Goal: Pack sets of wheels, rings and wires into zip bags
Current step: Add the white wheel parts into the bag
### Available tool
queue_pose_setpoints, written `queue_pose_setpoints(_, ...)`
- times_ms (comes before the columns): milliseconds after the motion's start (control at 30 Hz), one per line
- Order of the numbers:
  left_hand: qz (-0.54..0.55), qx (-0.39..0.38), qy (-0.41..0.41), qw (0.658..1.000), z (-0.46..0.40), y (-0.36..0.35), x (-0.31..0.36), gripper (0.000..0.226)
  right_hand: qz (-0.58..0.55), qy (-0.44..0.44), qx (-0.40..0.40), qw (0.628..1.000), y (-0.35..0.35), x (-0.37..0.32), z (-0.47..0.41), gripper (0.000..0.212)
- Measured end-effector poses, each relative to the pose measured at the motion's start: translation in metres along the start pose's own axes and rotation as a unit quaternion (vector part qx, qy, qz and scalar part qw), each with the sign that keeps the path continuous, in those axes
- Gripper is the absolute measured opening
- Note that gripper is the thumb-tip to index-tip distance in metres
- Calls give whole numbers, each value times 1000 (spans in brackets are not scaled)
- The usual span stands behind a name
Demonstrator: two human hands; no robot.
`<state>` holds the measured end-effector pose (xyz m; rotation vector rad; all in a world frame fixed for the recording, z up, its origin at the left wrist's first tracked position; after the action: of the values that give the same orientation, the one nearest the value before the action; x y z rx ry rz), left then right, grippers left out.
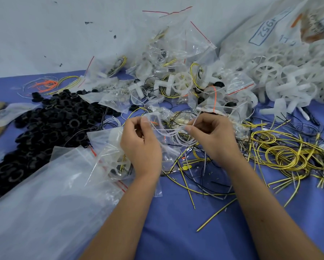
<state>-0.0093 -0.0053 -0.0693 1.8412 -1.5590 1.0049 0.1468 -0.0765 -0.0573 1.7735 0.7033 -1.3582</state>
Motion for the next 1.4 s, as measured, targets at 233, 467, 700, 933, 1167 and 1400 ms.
queue_pose_setpoints(233,-102,-97,-133,981,4,0,7,13,10,37,-63,997,-10,-5,8,22)
queue_pose_setpoints(467,-136,-163,-287,934,15,-5,22,12,-74,-12,-19,997,-32,-6,10,8)
queue_pose_setpoints(700,-109,-127,-293,941,17,-3,26,11,-89,-59,-162,981,-30,-6,12,16)
queue_pose_setpoints(933,-37,-13,-178,983,0,4,15,18,29,-8,-44,999,-31,-6,12,19)
queue_pose_setpoints(1167,9,3,-101,995,5,3,13,17,-43,-67,25,996,-21,-1,9,13)
queue_pose_setpoints(1400,-10,-26,-136,990,8,1,15,18,-86,-22,-87,992,-26,-7,10,13)
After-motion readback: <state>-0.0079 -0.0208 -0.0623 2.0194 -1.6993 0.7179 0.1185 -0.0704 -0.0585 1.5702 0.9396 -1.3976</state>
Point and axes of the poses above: each hand's wrist, its own z-axis away from the middle knuckle, its own y-axis out of the back of the hand, x = y × z, the point moved 1 cm from there along -z, towards the middle knuckle, and after that the axes turned 14 degrees about -y, right-handed, at the moved point
